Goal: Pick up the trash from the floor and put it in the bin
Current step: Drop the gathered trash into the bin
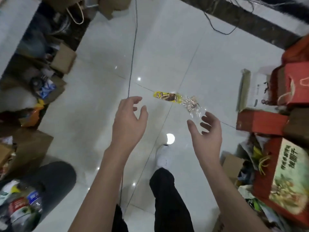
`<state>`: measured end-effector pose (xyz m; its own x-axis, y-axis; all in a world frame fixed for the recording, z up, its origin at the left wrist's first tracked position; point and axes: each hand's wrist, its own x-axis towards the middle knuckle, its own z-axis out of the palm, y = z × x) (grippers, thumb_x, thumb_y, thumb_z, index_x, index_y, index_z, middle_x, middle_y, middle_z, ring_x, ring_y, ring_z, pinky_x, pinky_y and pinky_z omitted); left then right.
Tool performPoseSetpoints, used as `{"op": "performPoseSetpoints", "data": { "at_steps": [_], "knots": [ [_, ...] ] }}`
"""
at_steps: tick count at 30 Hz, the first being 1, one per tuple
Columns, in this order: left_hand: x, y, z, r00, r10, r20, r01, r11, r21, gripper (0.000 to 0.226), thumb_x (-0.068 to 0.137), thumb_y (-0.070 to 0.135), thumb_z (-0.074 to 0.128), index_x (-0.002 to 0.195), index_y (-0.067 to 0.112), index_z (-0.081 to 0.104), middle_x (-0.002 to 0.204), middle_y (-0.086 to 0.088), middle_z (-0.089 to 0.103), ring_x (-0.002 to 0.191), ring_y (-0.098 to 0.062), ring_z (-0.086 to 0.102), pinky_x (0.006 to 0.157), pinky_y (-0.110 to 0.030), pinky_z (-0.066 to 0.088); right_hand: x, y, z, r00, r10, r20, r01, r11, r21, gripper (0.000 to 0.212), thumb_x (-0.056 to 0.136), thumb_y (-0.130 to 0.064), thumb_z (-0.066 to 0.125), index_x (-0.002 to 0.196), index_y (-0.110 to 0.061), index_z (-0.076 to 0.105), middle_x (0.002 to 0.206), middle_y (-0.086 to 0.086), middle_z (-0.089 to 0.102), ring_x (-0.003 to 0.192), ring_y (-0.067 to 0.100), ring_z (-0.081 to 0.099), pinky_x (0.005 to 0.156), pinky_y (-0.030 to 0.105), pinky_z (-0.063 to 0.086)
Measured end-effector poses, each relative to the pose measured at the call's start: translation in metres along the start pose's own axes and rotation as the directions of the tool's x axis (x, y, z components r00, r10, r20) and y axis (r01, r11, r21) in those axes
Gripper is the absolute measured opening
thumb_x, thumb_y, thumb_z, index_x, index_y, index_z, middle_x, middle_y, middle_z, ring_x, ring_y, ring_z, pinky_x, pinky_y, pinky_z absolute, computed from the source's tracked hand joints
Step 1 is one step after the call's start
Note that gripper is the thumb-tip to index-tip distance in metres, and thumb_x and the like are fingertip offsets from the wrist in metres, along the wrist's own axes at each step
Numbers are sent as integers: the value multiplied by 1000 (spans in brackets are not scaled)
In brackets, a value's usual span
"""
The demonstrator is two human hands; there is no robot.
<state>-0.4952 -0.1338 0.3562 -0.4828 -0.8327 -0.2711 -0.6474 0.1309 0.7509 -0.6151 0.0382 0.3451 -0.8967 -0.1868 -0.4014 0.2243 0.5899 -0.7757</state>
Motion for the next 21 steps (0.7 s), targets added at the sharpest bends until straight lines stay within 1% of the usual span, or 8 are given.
{"op": "performPoseSetpoints", "data": {
  "at_steps": [4, 7, 9, 11, 13, 15, 17, 21],
  "knots": [
    [27, 25, 51, 994, 78, 76, -81, 996, 36, 29, 94, 35, 56, 123, 30, 58, 121, 15, 55, 101, -2, 60, 82, -29, 49, 38, 23, -36, 996, 40, -81, -39, 999, 5, 59, 87, -37, 79, 139, -30, 52, 130, -13, 59, 115, -6, 56, 89, 16, 44],
    [50, 27, 84, 984, 114, 139, -124, 990, 65, 31, 95, 35, 57, 125, 29, 58, 122, 14, 55, 102, -2, 58, 84, -28, 48, 64, 47, -42, 991, 61, -122, -60, 998, 10, 58, 87, -36, 79, 138, -31, 52, 130, -12, 58, 113, -9, 55, 87, 13, 42],
    [67, 17, 107, 976, 132, 176, -147, 986, 80, 32, 95, 34, 57, 127, 29, 58, 123, 14, 54, 103, -2, 58, 82, -22, 46, 83, 67, -36, 988, 81, -135, -81, 997, 6, 59, 87, -35, 79, 139, -29, 51, 131, -9, 58, 112, -8, 55, 91, 17, 43],
    [85, 1, 130, 969, 137, 207, -158, 984, 86, 33, 95, 34, 58, 127, 28, 58, 122, 15, 54, 102, 0, 57, 78, -10, 40, 104, 90, -26, 983, 91, -158, -91, 996, 7, 59, 87, -34, 80, 138, -28, 51, 132, -7, 58, 110, -7, 56, 92, 18, 44],
    [104, -22, 155, 961, 156, 231, -184, 977, 108, 33, 95, 33, 59, 127, 28, 57, 121, 15, 53, 100, 1, 55, 75, -2, 34, 127, 117, -11, 980, 84, -179, -86, 996, 1, 59, 87, -34, 80, 138, -27, 51, 132, -6, 58, 110, -6, 56, 89, 13, 42],
    [123, -50, 182, 953, 173, 250, -211, 968, 133, 34, 94, 33, 60, 128, 28, 57, 120, 14, 54, 99, 1, 54, 74, -1, 33, 150, 148, 5, 980, 87, -179, -89, 996, -3, 60, 87, -34, 80, 139, -27, 51, 133, -6, 58, 110, -5, 57, 87, 10, 41],
    [142, -78, 210, 944, 191, 270, -237, 960, 148, 34, 94, 33, 60, 128, 27, 57, 119, 14, 54, 99, 0, 55, 75, -6, 37, 172, 178, 24, 980, 84, -182, -86, 996, -2, 60, 86, -34, 80, 138, -28, 51, 133, -7, 57, 110, -6, 57, 85, 7, 40],
    [179, -133, 268, 927, 219, 305, -278, 946, 165, 36, 93, 28, 62, 128, 22, 57, 119, 11, 54, 103, -9, 59, 85, -28, 48, 217, 239, 60, 978, 75, -193, -75, 997, 10, 59, 86, -34, 80, 137, -28, 52, 133, -8, 57, 111, -8, 56, 87, 8, 41]
  ]
}}
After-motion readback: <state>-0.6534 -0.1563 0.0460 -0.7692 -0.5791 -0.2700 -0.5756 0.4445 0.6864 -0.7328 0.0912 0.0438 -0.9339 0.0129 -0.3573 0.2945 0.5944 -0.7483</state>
